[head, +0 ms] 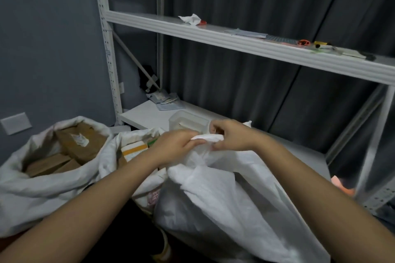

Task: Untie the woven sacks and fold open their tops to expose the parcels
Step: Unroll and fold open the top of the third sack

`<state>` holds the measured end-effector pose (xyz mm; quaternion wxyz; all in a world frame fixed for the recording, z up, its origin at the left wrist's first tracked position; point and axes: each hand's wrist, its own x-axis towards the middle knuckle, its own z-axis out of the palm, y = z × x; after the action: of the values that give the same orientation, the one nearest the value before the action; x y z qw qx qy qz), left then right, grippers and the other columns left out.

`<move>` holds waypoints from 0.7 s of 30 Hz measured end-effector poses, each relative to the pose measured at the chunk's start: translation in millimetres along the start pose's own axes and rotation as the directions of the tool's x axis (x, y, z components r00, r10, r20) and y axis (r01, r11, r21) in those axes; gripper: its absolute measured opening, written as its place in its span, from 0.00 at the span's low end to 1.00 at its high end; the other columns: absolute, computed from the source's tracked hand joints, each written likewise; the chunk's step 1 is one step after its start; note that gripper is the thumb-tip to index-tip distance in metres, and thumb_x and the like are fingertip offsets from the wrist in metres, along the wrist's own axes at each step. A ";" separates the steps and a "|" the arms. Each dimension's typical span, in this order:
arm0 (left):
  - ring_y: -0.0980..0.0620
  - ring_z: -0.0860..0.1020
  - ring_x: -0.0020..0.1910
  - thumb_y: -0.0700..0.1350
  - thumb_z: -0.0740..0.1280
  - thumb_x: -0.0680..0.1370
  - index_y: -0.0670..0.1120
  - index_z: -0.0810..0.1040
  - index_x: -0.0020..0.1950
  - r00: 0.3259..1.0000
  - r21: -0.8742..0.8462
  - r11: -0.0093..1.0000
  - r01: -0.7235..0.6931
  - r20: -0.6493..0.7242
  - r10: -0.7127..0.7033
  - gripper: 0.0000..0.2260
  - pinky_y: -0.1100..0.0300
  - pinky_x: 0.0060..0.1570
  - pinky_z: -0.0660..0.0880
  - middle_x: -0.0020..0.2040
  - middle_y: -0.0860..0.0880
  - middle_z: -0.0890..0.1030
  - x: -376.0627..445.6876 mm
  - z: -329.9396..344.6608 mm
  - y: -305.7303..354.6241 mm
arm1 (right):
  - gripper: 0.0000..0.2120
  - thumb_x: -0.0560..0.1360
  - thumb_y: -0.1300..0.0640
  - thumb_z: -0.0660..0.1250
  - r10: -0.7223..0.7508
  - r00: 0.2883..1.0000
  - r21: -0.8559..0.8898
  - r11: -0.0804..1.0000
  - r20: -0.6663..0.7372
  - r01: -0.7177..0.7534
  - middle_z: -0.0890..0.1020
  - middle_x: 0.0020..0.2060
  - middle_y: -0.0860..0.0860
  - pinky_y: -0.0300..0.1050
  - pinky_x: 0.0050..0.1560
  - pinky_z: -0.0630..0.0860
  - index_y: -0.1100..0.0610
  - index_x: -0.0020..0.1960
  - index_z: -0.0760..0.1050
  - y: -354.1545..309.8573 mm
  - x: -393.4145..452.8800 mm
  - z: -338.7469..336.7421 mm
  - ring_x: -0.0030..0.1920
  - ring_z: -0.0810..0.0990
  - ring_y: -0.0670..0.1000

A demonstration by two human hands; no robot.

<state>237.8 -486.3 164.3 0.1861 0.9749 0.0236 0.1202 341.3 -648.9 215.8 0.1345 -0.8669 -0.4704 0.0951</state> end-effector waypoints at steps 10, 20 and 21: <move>0.46 0.75 0.52 0.48 0.53 0.84 0.39 0.76 0.55 0.959 -0.530 0.807 0.261 0.049 -0.278 0.16 0.58 0.49 0.66 0.52 0.45 0.78 -0.9 -10.4 13.3 | 0.12 0.70 0.50 0.72 -0.007 1.000 -0.175 0.985 -0.025 0.002 0.75 0.37 0.48 0.46 0.40 0.68 0.53 0.39 0.70 -0.3 4.9 5.0 0.41 0.75 0.50; 0.45 0.76 0.43 0.64 0.50 0.79 0.48 0.72 0.36 0.965 -0.083 0.965 0.248 -0.067 -0.254 0.24 0.55 0.39 0.67 0.36 0.49 0.76 -13.0 -12.9 6.1 | 0.12 0.70 0.53 0.72 0.021 0.999 -0.113 0.993 0.038 -0.017 0.73 0.33 0.46 0.44 0.36 0.67 0.52 0.36 0.69 -3.0 10.0 5.6 0.38 0.73 0.49; 0.45 0.76 0.44 0.65 0.50 0.78 0.49 0.70 0.38 0.960 0.013 0.965 0.262 -0.102 -0.259 0.23 0.55 0.39 0.67 0.38 0.50 0.74 -14.5 -13.9 4.2 | 0.12 0.71 0.54 0.70 0.063 0.997 -0.151 0.987 0.038 -0.057 0.73 0.32 0.46 0.43 0.36 0.67 0.52 0.35 0.68 -1.5 9.9 8.9 0.37 0.73 0.50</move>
<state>220.3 -486.6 175.2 0.1860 0.9585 0.1625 0.1425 342.8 -638.5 207.4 0.0559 -0.8862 -0.4526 0.0819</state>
